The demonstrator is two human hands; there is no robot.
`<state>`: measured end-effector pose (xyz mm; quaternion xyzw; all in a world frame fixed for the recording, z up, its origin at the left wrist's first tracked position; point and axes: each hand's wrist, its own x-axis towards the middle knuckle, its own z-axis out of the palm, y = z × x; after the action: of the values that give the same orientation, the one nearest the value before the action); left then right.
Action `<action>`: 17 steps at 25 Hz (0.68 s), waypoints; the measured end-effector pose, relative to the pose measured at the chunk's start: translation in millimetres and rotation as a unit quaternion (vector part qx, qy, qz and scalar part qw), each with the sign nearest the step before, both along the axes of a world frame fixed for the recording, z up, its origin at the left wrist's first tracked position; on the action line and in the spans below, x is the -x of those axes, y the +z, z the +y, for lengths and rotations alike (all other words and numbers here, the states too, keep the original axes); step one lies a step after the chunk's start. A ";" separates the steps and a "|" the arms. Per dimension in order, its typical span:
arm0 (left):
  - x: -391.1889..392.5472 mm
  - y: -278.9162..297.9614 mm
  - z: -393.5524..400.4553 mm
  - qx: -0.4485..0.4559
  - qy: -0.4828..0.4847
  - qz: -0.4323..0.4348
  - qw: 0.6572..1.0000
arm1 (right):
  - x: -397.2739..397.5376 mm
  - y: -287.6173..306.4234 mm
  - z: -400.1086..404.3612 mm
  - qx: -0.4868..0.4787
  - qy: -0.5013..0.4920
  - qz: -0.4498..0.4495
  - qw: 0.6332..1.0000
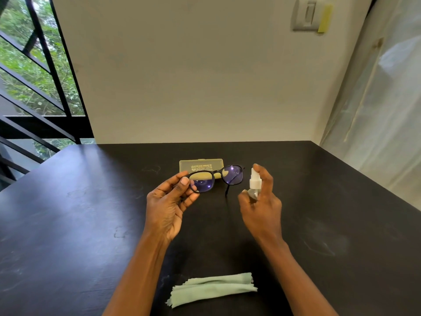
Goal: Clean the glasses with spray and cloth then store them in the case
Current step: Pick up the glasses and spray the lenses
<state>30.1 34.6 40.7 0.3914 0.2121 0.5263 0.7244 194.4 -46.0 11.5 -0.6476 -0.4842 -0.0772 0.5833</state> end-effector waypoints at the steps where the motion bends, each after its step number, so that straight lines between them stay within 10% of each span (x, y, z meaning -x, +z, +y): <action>1: 0.1 0.3 0.0 0.002 0.001 0.001 1.000 | -7.5 -0.5 0.1 -0.011 -0.007 0.011 1.000; 17: -2.5 4.9 4.5 0.015 0.014 0.010 1.000 | -88.2 -25.4 21.4 0.038 -0.003 0.051 0.998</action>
<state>32.6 39.1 45.6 0.3823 0.2326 0.5295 0.7207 282.5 -24.6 -13.9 -0.6740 -0.4539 -0.0273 0.5822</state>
